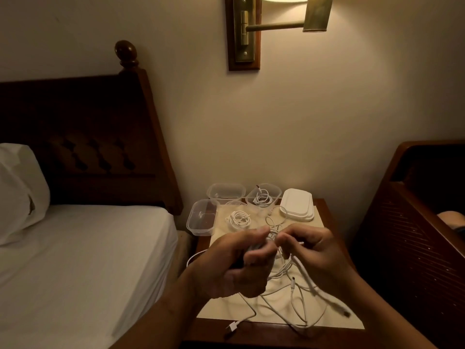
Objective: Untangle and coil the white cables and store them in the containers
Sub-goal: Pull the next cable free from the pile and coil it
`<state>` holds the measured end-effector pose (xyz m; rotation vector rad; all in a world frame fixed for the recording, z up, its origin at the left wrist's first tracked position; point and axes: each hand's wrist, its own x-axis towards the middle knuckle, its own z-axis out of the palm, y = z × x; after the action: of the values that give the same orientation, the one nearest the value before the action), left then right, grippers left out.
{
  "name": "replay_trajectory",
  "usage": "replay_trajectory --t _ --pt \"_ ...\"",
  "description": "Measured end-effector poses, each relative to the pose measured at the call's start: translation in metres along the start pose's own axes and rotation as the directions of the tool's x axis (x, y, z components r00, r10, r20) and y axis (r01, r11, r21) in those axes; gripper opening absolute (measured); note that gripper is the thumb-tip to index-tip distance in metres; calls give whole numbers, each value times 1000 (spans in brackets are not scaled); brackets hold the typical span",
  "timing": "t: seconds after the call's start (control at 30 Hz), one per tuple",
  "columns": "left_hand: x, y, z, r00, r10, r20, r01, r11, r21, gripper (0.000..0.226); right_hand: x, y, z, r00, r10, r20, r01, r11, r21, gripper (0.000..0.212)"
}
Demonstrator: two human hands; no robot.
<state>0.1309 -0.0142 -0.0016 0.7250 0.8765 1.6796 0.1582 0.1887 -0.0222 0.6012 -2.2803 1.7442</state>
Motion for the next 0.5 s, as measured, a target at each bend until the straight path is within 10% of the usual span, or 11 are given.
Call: replay_trajectory --t 0.5 --pt "30 18 -2 786 336 -518 -475 865 -160 48 -15 3 38 956 277 97 -281 959 37 19"
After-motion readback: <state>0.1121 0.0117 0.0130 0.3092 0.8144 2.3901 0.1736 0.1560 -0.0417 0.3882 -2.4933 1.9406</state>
